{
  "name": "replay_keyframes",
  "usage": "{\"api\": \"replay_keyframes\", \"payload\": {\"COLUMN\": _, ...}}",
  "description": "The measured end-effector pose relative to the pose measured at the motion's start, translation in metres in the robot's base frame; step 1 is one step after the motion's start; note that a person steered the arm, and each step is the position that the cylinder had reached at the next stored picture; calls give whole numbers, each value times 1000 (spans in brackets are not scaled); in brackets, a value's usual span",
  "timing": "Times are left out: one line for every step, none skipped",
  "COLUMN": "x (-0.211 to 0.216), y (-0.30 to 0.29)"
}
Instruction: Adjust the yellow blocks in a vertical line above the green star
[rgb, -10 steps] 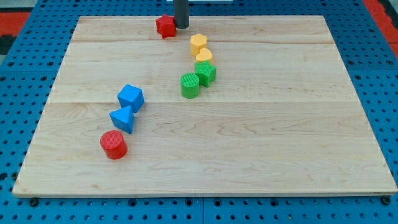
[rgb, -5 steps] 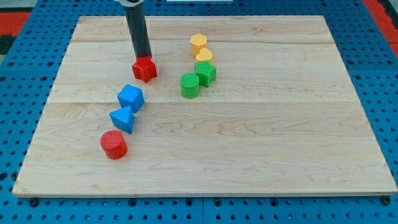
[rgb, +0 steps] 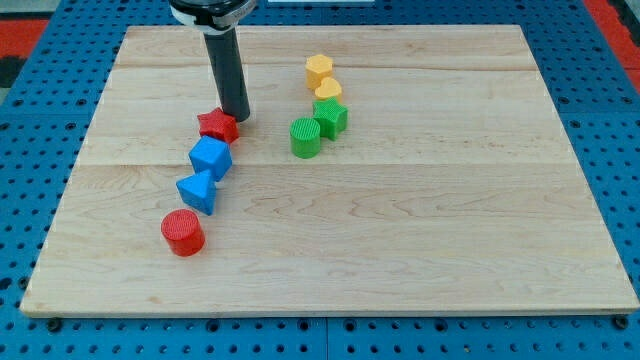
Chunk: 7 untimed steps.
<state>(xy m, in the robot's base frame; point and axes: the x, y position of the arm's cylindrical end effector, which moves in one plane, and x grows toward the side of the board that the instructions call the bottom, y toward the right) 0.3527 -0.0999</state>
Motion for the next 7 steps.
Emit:
{"api": "replay_keyframes", "payload": {"x": -65, "y": -25}}
{"api": "replay_keyframes", "payload": {"x": -131, "y": -18}}
{"api": "replay_keyframes", "payload": {"x": -156, "y": 47}}
{"api": "replay_keyframes", "payload": {"x": -110, "y": 144}}
{"api": "replay_keyframes", "payload": {"x": -24, "y": 198}}
{"api": "replay_keyframes", "payload": {"x": 23, "y": 178}}
{"api": "replay_keyframes", "payload": {"x": 24, "y": 144}}
